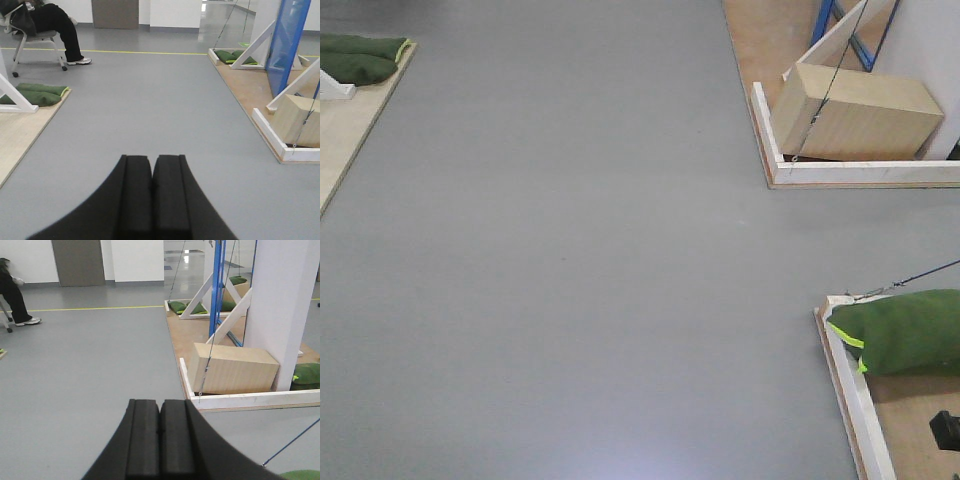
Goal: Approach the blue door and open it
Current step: 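Drive the base forward along the grey floor toward the blue door, then turn the base toward the blue door beside the sandbag platform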
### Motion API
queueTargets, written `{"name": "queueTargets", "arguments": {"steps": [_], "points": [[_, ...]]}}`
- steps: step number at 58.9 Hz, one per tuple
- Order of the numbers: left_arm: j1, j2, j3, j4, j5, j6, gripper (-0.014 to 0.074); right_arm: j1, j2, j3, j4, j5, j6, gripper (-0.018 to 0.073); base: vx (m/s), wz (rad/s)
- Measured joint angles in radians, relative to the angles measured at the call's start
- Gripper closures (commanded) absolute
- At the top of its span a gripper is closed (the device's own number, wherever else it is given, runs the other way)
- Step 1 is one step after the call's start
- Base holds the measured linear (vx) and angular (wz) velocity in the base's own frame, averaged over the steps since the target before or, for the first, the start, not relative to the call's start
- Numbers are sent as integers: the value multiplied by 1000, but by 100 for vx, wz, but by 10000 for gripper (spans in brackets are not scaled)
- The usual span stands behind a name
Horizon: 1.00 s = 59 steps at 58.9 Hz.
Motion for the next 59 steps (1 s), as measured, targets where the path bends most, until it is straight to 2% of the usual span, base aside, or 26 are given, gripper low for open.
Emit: {"name": "queueTargets", "arguments": {"steps": [59], "points": [[0,0,0,0,0,0,524,0,0,0,0,0,0,561,51,-3]]}}
